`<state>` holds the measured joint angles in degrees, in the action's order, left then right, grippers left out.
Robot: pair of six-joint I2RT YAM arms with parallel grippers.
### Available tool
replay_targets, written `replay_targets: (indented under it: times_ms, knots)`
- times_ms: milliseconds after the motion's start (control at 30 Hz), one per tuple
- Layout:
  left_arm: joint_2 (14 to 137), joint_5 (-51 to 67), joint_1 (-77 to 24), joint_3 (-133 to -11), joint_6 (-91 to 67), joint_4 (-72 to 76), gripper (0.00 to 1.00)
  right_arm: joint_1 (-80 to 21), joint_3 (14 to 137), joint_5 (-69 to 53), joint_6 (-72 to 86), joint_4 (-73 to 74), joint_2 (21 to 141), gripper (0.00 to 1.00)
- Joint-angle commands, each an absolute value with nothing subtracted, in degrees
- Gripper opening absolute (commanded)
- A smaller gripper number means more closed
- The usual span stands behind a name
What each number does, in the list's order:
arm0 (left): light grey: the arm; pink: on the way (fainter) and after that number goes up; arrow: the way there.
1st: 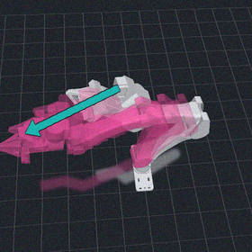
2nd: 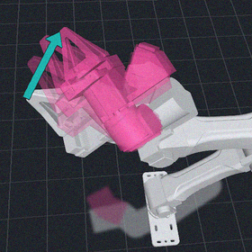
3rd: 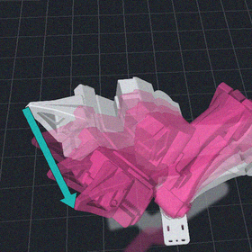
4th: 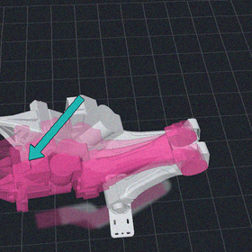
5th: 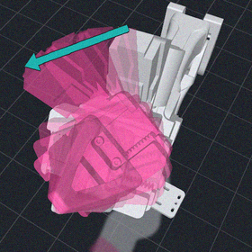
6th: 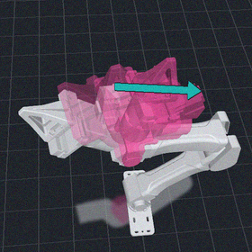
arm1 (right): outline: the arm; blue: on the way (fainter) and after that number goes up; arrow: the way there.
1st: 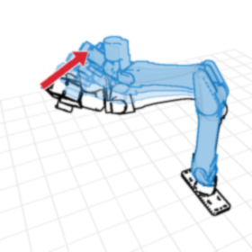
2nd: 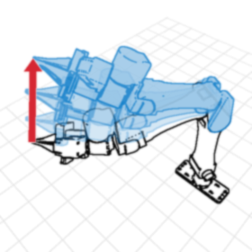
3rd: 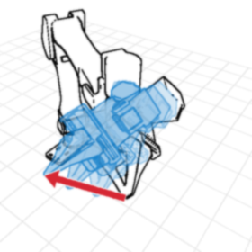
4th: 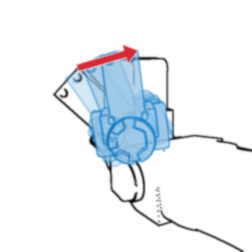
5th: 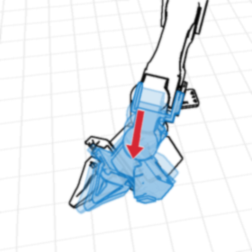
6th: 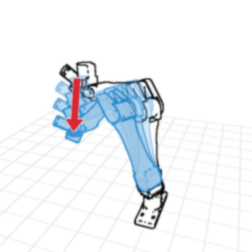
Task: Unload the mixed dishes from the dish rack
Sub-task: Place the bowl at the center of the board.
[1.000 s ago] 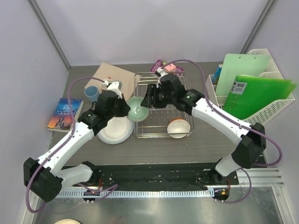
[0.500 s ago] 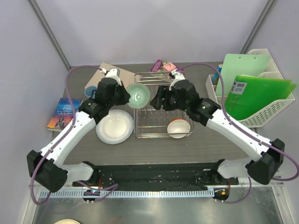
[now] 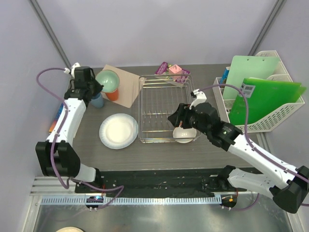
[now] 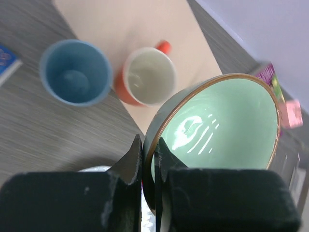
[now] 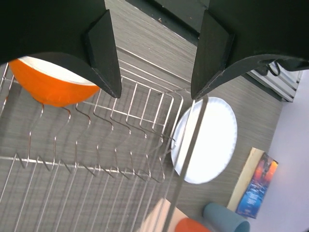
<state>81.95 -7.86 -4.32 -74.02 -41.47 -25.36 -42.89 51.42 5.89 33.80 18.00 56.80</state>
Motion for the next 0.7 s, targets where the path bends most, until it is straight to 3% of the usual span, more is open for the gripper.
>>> replay_targets:
  times_ms: [0, 267, 667]
  knots:
    - [83.58, -9.84, 2.00, -82.24, -47.10, -21.53, 0.00, -42.80, 49.05, 5.63, 34.81, 12.40, 55.46, 0.64]
    - [81.22, -6.77, 2.82, -83.59, -46.32, -23.38, 0.00, -42.71, 46.50, 4.93, 33.05, 9.76, 55.46, 0.64]
    - [62.86, -5.63, -11.86, -55.65, -50.00, -27.42, 0.00, -42.71, 49.48, 3.60, 32.26, 10.46, 58.45, 0.61]
